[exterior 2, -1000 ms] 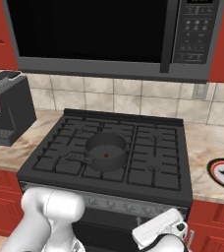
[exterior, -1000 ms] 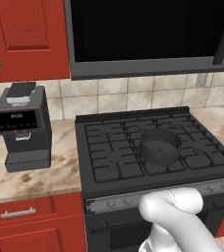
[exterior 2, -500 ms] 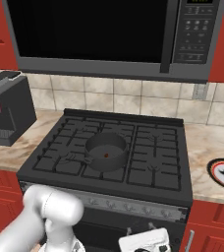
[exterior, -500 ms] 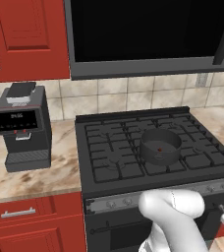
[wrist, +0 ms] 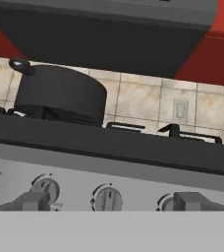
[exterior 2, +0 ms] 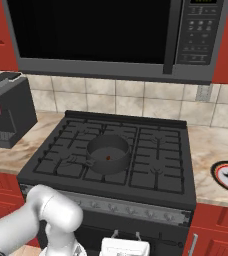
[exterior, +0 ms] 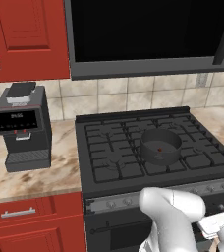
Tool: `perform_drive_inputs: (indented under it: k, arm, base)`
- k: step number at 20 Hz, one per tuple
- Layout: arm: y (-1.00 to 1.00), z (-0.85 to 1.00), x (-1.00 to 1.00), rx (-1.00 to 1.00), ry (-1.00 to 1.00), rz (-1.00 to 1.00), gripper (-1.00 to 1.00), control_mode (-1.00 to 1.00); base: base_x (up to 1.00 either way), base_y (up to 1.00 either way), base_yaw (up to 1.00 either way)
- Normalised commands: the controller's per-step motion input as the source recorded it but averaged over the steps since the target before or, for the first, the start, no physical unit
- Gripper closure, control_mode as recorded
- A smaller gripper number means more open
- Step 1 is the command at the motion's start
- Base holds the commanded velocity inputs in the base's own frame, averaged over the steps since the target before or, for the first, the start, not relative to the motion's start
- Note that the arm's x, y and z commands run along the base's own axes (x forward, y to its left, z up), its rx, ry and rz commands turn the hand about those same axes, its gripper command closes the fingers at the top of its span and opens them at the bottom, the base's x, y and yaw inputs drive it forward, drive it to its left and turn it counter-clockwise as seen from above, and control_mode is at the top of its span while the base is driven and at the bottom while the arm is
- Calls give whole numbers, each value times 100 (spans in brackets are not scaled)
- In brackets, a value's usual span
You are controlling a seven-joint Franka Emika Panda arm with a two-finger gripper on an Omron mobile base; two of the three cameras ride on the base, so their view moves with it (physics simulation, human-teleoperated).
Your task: Retrieve the frozen meat and place it in the pot on a burner. Then turn the burner on.
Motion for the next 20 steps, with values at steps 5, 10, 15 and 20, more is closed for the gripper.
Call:
perform_drive_inputs:
  k: [5,10,15,20]
  arm:
    - [-6,9,43,19,0,3,-100,-100]
    - [19,2,13,2,0,15,-100,-100]
    - [43,0,-3,0,-2,8,-100,-100]
    - [32,-1,0,0,0,1,-100,-100]
  base:
    - [0,0,0]
    - [0,0,0]
    - [0,0,0]
    - [0,0,0]
